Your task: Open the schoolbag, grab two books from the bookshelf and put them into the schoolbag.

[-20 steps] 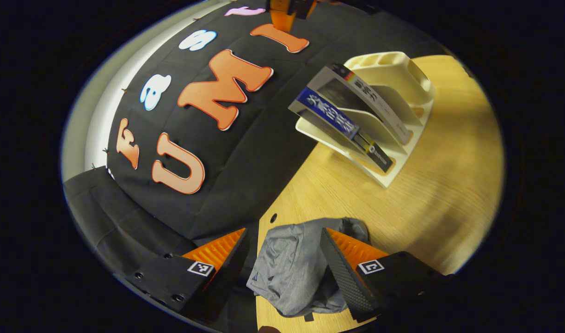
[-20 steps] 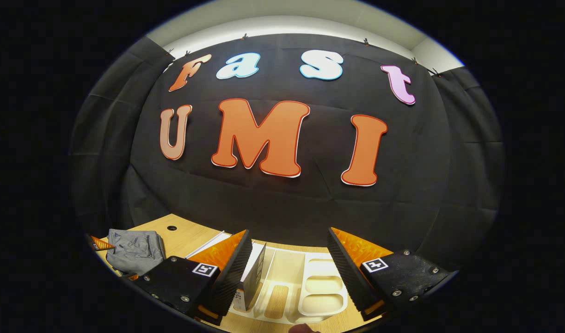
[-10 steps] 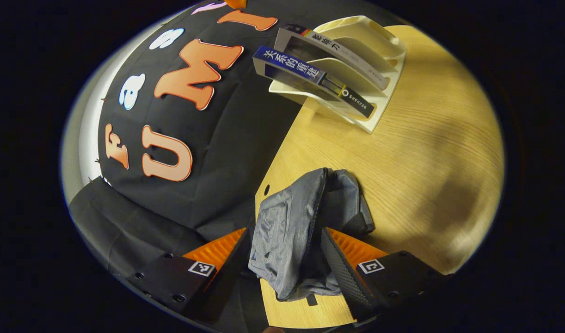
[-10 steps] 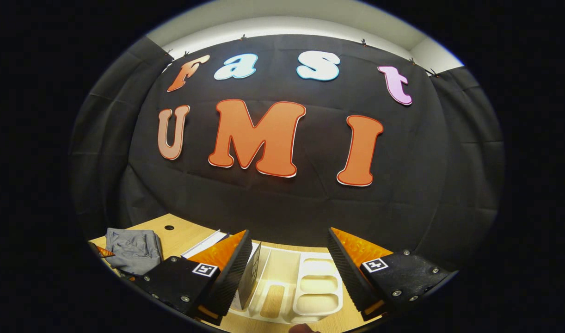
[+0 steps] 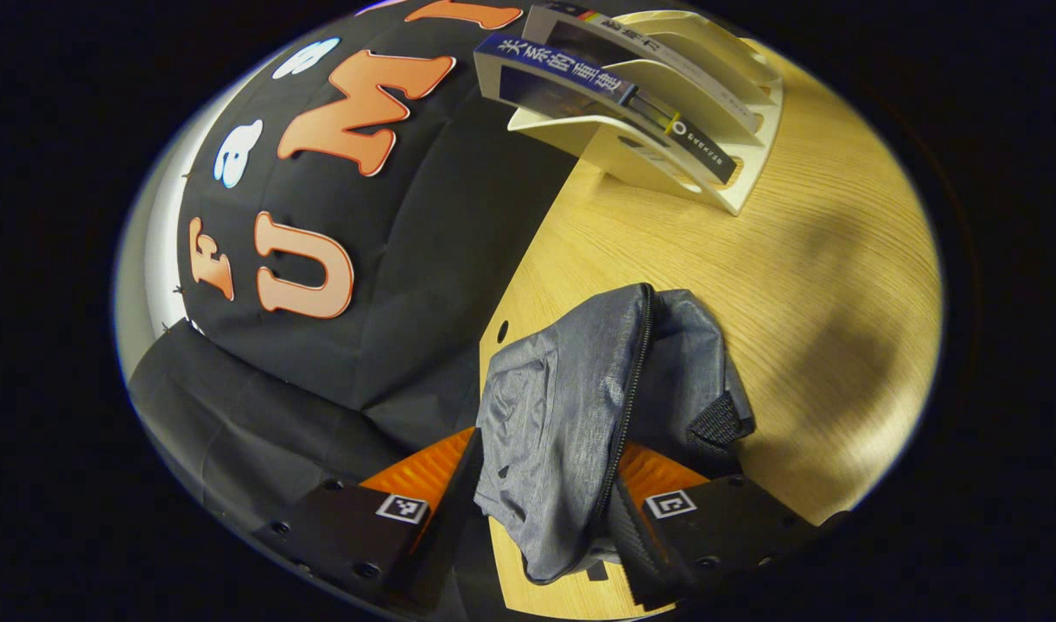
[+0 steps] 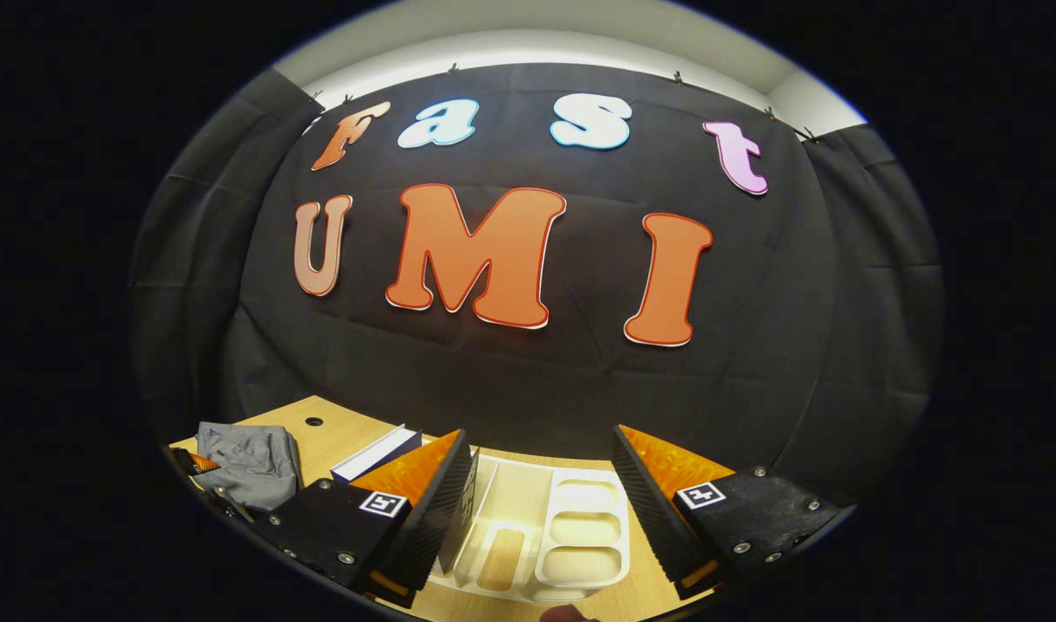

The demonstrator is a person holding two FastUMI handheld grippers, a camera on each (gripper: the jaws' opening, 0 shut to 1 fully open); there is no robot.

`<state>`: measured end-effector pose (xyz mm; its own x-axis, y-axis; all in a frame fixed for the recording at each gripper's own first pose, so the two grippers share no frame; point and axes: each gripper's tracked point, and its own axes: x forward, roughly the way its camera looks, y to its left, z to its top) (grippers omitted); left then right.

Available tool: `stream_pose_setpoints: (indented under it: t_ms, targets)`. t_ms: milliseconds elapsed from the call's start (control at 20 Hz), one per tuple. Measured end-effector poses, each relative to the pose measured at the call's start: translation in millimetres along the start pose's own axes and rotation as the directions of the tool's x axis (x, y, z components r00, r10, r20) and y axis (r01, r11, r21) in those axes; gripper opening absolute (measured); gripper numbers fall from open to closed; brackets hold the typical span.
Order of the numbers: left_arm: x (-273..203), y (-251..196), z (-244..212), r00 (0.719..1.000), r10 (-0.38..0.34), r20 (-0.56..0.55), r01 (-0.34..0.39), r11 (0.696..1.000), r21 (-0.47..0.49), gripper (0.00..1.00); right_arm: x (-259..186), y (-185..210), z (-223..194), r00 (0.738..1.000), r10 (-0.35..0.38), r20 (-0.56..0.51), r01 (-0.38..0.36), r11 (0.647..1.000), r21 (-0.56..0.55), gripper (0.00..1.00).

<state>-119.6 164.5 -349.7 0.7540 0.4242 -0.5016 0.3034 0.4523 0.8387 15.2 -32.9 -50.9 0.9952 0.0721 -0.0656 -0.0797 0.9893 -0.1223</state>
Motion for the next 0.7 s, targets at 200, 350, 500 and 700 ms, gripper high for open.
stream_pose_setpoints:
  t_ms: [200, 350, 500, 700]
  targets:
    - [-0.2, 2.6, 3.8, 0.998, -0.07, 0.003, 0.07, 0.997, -0.046, 0.42, 0.0, -5.5, 1.5, 1.0, -0.001, -0.001, 0.001, 1.0, -0.009, 0.97]
    - [-1.9, 17.3, 9.0, 0.993, -0.117, 0.027, 0.119, 0.989, -0.089, 0.15, 0.3, -5.8, 4.9, 1.0, -0.007, 0.0, 0.007, 1.0, -0.011, 0.97]
    - [-1.7, 34.4, 9.5, 0.979, -0.198, 0.038, 0.201, 0.969, -0.144, 0.07, 1.5, -4.1, 7.8, 1.0, -0.025, -0.008, 0.025, 0.999, -0.026, 0.97]
    - [0.9, 61.1, 12.6, 0.946, -0.312, 0.085, 0.323, 0.919, -0.225, 0.06, 3.7, 13.4, 14.3, 0.998, -0.051, -0.021, 0.05, 0.998, -0.045, 0.97]
